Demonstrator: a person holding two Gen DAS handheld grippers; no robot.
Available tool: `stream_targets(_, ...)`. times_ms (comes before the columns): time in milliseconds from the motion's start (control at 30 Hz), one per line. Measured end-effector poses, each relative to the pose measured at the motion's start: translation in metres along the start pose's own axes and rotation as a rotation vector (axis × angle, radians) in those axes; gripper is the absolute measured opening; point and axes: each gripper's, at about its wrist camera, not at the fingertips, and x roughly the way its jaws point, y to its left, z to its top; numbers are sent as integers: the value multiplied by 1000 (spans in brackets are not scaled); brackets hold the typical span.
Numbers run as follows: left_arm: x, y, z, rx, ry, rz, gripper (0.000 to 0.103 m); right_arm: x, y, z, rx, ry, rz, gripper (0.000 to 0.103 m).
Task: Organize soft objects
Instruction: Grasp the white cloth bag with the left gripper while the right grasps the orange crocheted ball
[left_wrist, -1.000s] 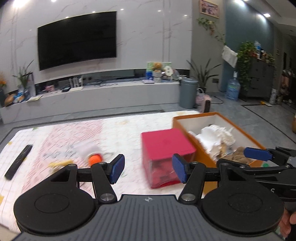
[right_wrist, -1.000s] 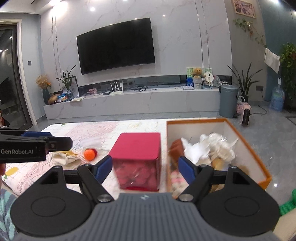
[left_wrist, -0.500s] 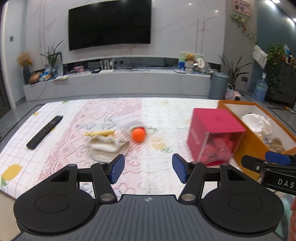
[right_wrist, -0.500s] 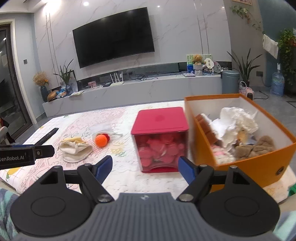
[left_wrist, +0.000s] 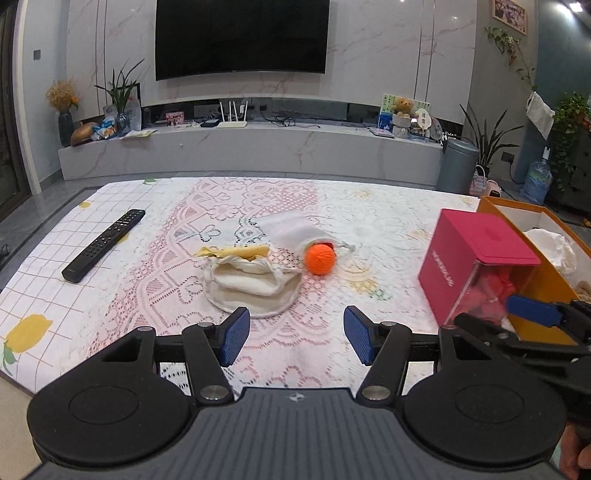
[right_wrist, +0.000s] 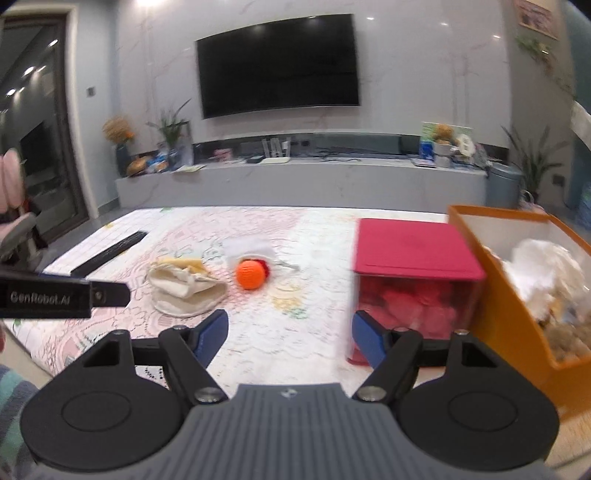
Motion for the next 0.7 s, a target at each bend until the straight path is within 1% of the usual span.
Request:
stream_targets(33,4,2,2,2,4,0,70,6,3,1,-11,5,10,68)
stream_targets(167,22,12,12,5,20,19,70,30,15,4,-54,22,39,65)
stream_targets(267,37,19,18,1,41,17,70,50,22,8,-78,38,58,63)
stream_targets(367,53,26,24,-48,69,-1,70,71,27,13,-101,51,71,63)
stream_targets(533,83,33,36,-180,119,-15,70,109,32,16,-129,68,66,61)
stream_targets(600,99,31,40,-217,155,17,70,124,31,16,-124,74,57,60)
stream_targets(667,114,29,43,-238,196,89,70,140,29,15,-106,82,52,57)
stream_targets(700,118,30,43,-267,203,108,70,148,27,16,-98,91,50,57)
